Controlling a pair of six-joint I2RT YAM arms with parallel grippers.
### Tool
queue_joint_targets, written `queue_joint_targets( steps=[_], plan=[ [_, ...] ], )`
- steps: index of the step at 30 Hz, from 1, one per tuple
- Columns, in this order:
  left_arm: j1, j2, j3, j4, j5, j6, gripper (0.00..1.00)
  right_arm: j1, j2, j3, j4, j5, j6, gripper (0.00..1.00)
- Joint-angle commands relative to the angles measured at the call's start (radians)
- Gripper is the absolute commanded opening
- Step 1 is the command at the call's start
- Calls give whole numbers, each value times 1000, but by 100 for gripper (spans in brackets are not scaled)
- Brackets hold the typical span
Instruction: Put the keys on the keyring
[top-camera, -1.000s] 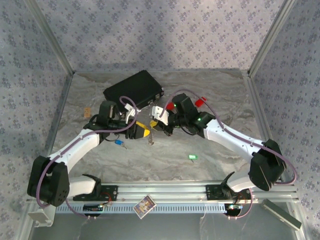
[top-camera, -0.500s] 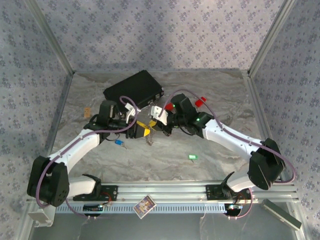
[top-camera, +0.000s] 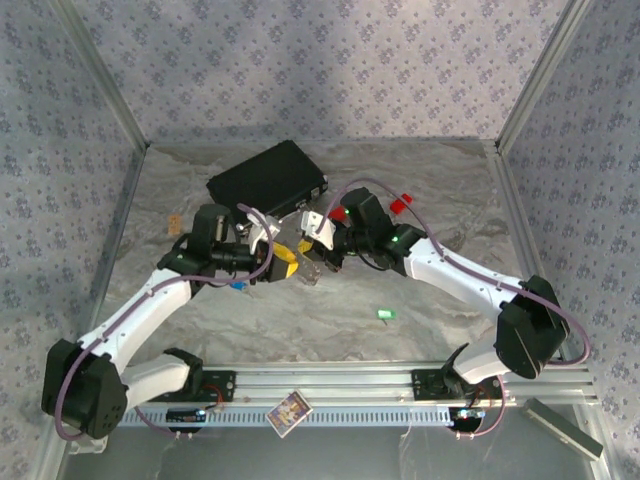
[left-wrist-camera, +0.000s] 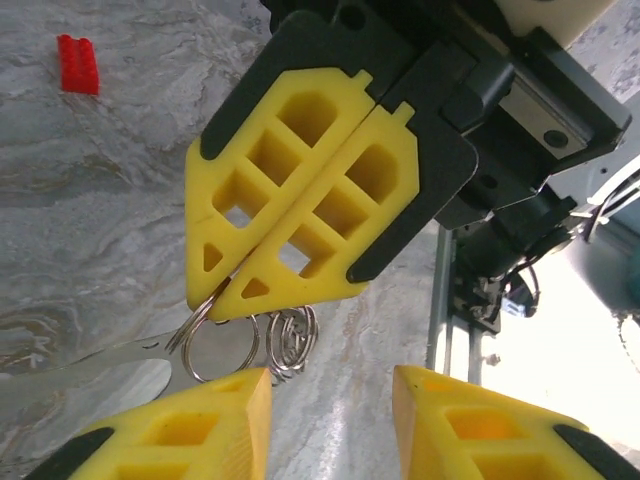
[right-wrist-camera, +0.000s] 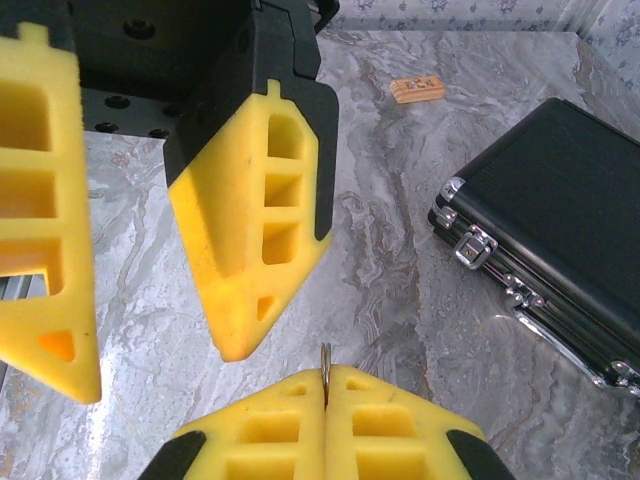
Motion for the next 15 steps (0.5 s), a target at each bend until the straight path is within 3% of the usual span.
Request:
queue_joint_targets(
  steps=[1, 5, 12, 15],
  plan=[
    [-10, -16, 29, -46, -64, 48, 37, 6, 8, 33, 31, 12, 27, 0],
    [-11, -41, 9, -9, -121, -45, 40, -3, 11, 38, 29, 16, 39, 0],
    [-1, -77, -120, 316, -107, -460, 44, -5, 13, 40, 28, 2, 49, 0],
    [-2, -63, -146, 402, -81, -580, 44, -7, 14, 40, 27, 1, 50, 0]
  ],
)
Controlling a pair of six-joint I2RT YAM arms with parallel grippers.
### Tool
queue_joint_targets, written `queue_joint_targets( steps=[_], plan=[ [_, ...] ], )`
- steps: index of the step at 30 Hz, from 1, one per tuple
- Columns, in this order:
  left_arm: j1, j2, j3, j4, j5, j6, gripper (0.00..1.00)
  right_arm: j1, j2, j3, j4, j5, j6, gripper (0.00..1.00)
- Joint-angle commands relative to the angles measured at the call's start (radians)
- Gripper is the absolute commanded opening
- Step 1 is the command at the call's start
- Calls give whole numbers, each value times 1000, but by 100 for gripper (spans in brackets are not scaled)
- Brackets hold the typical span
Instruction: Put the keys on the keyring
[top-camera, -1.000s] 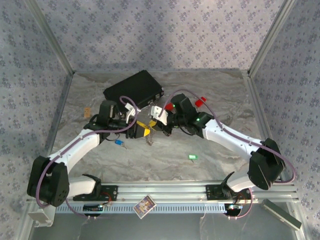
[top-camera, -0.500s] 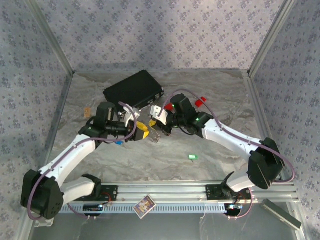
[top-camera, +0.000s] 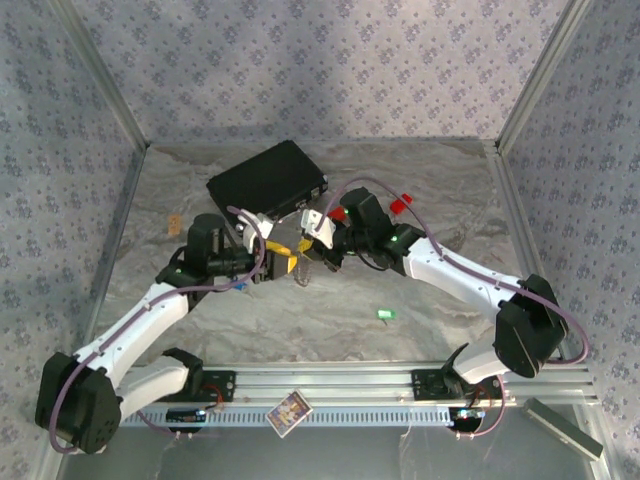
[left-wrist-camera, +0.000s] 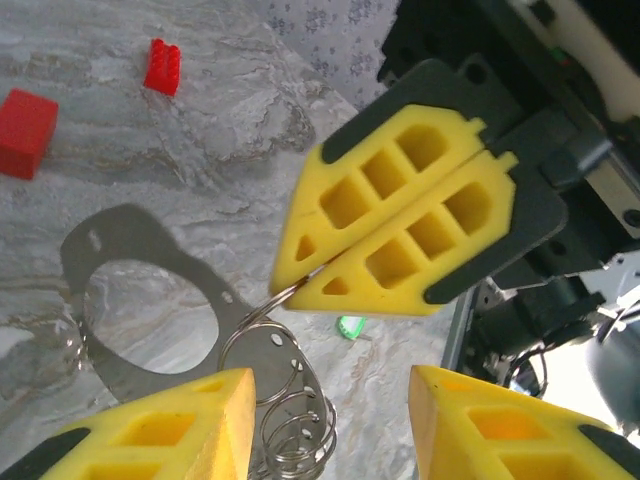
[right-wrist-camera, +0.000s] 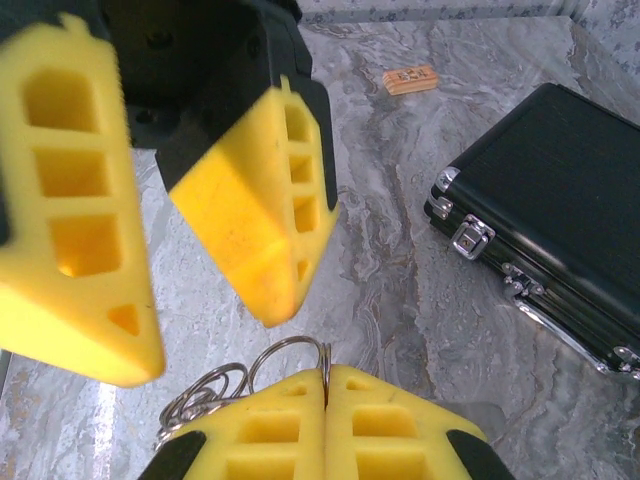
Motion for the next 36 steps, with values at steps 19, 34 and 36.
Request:
queue_joint_targets(
  steps=[19, 34, 36],
  plan=[
    [4, 30, -72, 207, 11, -282, 47, 0, 10, 46, 22, -20, 24, 0],
    [-6, 64, -100, 299, 58, -333, 43, 7, 24, 63, 42, -23, 35, 0],
    [-6, 66, -102, 304, 60, -336, 41, 8, 25, 67, 46, -23, 39, 0]
  ],
)
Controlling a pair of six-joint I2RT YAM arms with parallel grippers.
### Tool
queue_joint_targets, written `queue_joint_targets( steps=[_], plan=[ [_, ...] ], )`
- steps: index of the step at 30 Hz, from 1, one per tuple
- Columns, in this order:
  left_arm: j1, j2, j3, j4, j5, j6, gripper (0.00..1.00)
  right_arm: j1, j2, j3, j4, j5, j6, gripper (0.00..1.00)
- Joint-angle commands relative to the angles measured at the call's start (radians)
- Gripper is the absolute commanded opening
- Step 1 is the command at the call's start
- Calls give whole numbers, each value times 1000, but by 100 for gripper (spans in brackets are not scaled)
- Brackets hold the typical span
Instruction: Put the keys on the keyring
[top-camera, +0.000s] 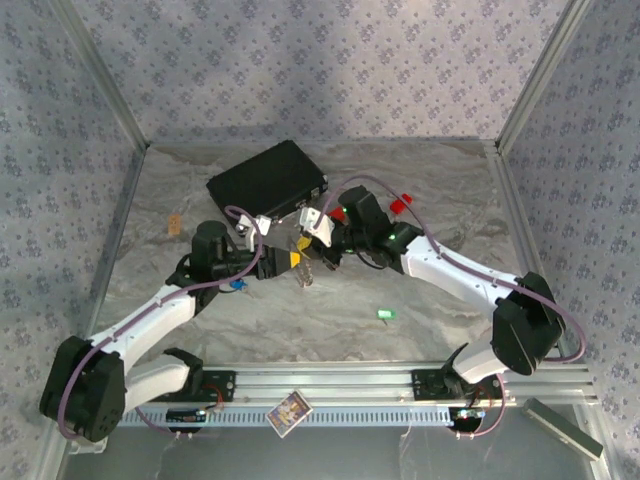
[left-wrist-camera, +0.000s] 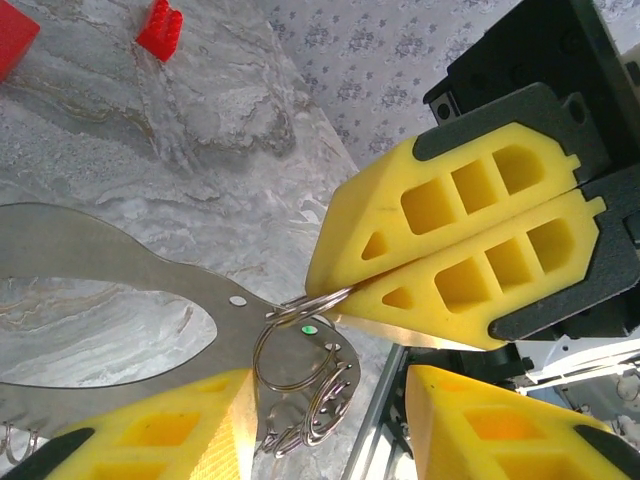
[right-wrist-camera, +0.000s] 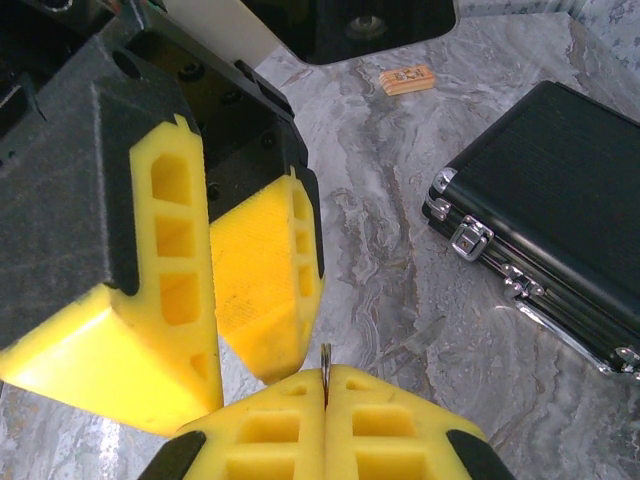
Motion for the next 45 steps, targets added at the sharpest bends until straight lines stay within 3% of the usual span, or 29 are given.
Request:
queue_joint_targets(
  steps=[1, 7, 22, 45],
  plan=[
    [-7, 3, -5, 56, 33, -9, 41, 8, 7, 49, 42, -21, 22, 0],
    [-8, -1, -5, 47, 34, -7, 37, 11, 12, 54, 44, -18, 24, 0],
    [-1, -29, -29, 3, -45, 21, 48, 9, 4, 58, 29, -6, 18, 0],
    [-1, -4, -2, 79, -11, 5, 31, 25, 9, 62, 47, -1, 33, 0]
  ],
)
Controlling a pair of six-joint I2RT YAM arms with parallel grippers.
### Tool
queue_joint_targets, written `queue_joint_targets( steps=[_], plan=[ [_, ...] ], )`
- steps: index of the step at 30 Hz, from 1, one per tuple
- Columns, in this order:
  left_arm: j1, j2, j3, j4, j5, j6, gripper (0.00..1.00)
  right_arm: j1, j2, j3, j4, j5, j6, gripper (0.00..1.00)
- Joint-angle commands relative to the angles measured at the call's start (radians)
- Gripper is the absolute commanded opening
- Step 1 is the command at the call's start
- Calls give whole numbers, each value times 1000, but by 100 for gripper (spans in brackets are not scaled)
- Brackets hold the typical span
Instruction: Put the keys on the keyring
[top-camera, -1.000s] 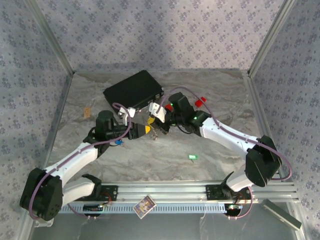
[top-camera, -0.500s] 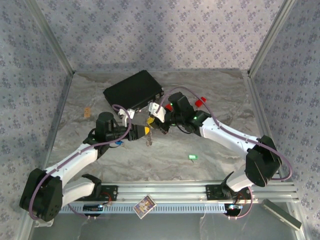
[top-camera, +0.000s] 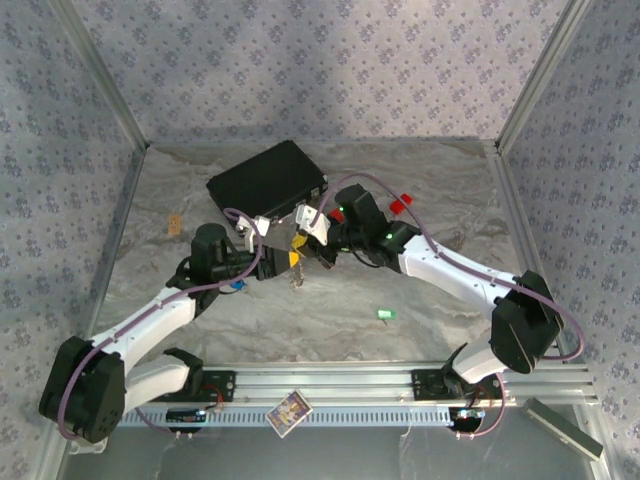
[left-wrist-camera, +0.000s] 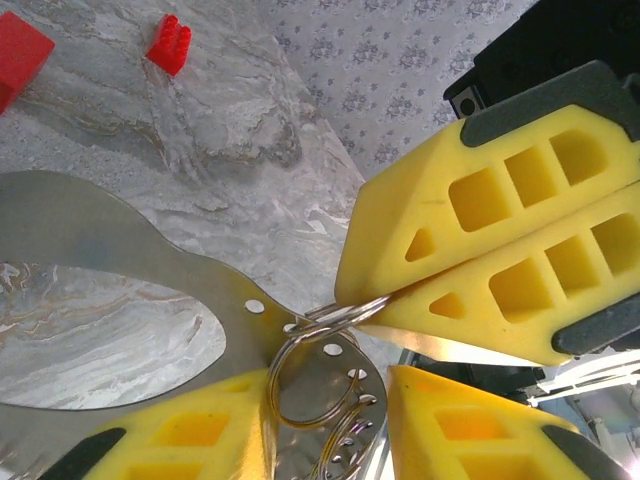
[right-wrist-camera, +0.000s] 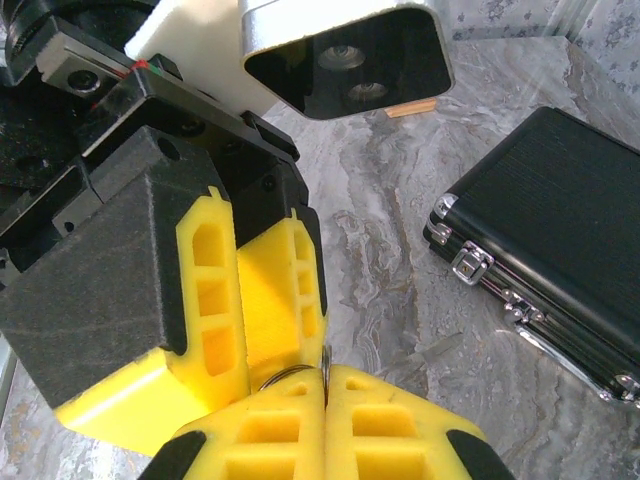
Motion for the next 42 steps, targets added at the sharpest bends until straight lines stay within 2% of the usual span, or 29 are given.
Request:
queue_joint_targets(
  steps=[1, 7, 9, 15, 18, 22, 39, 42],
  plan=[
    [-1, 2, 25, 27, 13, 12, 29, 8, 0, 38, 28, -4, 17, 0],
    [-1, -26, 30, -24, -20, 50, 21, 7, 0, 36, 18, 3, 14, 0],
    [-1, -36, 36, -53, -34, 71, 21, 7, 0, 36, 16, 3, 15, 0],
    [-1, -44, 36, -51, -55, 71, 23, 9, -1, 35, 13, 4, 15, 0],
    [-2, -47, 39, -64, -78, 71, 34, 9, -1, 36, 10, 6, 13, 0],
    [-1, -57, 40, -64, -94, 76, 36, 10, 0, 34, 4, 9, 11, 0],
    [-1, -63, 29, -10, -79, 69, 24, 15, -5, 27, 3, 19, 12, 0],
    [-1, -71, 27, -19, -85, 83, 18, 15, -3, 27, 2, 21, 12, 0]
  ],
)
